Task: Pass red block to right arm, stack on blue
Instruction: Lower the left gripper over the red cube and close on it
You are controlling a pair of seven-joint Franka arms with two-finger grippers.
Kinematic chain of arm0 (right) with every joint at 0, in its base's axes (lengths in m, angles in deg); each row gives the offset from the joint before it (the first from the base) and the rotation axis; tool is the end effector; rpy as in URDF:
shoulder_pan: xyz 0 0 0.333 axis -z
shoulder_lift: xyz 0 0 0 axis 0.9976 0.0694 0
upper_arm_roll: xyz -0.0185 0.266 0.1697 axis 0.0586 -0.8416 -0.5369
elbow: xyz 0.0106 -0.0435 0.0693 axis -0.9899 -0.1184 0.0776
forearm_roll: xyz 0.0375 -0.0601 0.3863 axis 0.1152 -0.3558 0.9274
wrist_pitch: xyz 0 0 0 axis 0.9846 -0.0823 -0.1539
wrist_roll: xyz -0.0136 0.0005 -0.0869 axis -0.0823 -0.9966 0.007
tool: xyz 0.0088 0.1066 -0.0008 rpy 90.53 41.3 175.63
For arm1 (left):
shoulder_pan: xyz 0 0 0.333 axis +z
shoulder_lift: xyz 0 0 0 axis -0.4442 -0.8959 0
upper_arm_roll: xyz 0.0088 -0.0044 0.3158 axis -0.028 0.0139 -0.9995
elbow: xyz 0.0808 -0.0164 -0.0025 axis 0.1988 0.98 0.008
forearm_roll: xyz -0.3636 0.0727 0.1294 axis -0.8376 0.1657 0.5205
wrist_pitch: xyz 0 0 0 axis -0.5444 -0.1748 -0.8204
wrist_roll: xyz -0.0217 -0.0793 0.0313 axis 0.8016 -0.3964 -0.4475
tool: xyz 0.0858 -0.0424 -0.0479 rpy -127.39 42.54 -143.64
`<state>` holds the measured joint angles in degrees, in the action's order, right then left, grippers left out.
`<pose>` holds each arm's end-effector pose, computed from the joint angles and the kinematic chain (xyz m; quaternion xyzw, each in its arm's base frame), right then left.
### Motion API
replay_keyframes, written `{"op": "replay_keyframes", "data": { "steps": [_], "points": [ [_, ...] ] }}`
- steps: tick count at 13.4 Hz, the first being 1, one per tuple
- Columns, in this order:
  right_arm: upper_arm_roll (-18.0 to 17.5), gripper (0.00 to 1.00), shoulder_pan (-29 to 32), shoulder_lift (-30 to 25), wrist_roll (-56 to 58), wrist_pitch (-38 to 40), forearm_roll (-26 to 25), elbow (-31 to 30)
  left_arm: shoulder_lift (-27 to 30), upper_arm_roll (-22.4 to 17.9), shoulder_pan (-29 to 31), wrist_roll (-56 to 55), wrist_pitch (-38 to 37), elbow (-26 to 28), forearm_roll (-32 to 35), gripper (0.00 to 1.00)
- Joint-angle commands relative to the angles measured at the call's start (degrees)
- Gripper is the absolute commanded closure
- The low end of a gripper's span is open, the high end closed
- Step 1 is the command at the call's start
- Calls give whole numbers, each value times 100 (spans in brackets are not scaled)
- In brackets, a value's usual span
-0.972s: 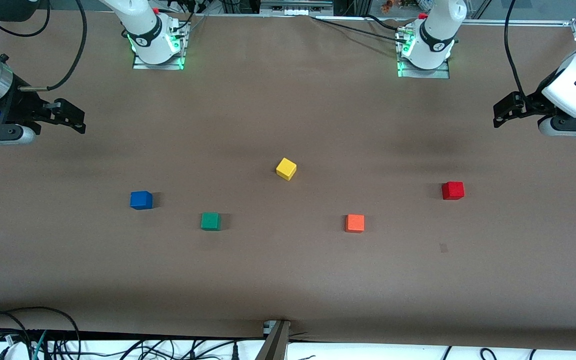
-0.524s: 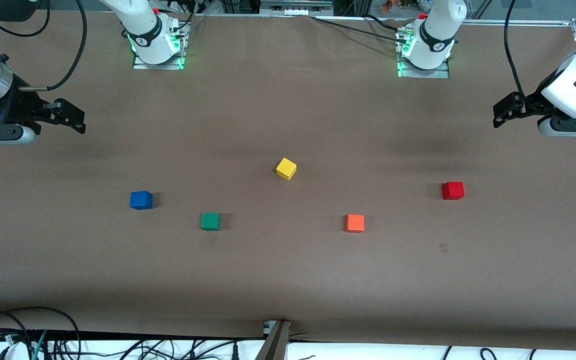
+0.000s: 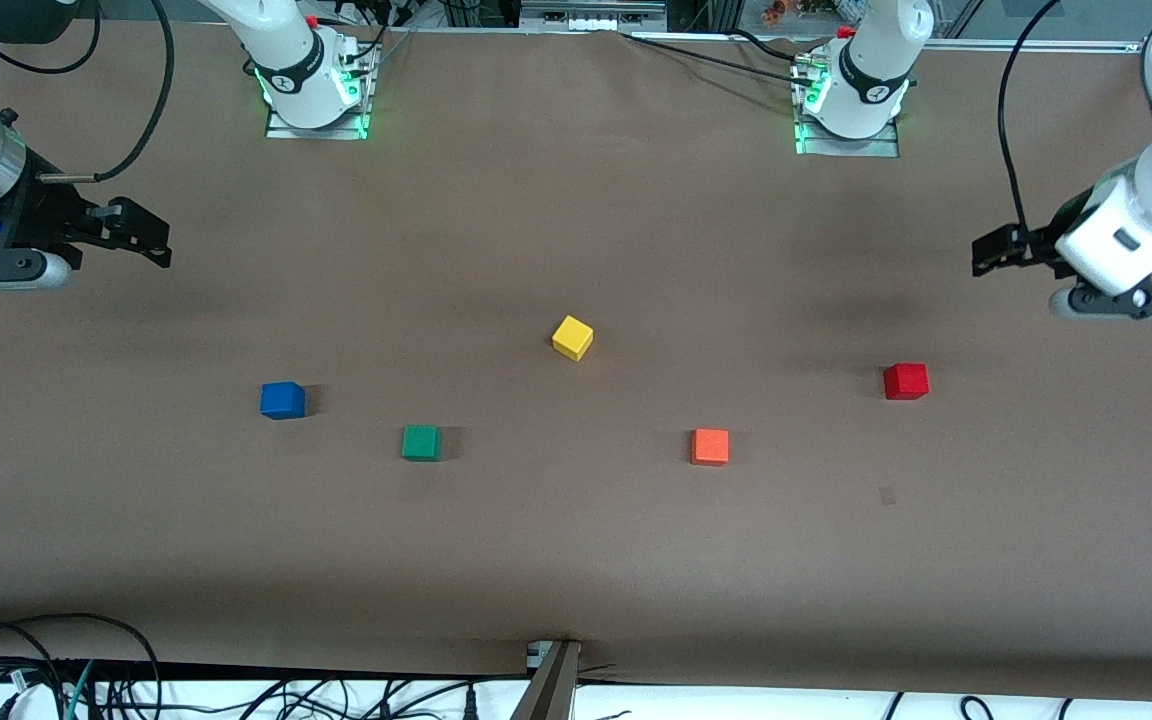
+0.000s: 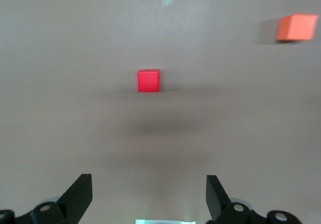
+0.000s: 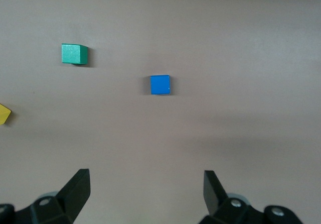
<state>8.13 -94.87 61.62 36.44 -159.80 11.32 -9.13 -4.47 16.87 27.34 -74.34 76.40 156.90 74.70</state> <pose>0.5732 0.0594 0.6007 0.9996 0.0228 -0.0146 0.0118 0.5721 -0.0067 0.5101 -0.9941 -0.0054 0.1073 0.0122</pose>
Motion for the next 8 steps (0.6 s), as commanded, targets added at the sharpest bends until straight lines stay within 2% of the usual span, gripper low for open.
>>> {"op": "replay_keyframes", "data": {
  "steps": [1, 4, 8],
  "points": [
    [5, 0, -11, 39, 42, 56, -57, 106, -682, -2, 192, 169, 321, -135, 35, 0],
    [5, 0, -11, 39, 42, 56, -57, 106, -1043, 6, 228, 432, 1252, 145, 26, 0],
    [5, 0, -11, 39, 42, 30, -83, 106, -992, 42, 245, 459, 3211, 1470, 52, 0]
  ]
}}
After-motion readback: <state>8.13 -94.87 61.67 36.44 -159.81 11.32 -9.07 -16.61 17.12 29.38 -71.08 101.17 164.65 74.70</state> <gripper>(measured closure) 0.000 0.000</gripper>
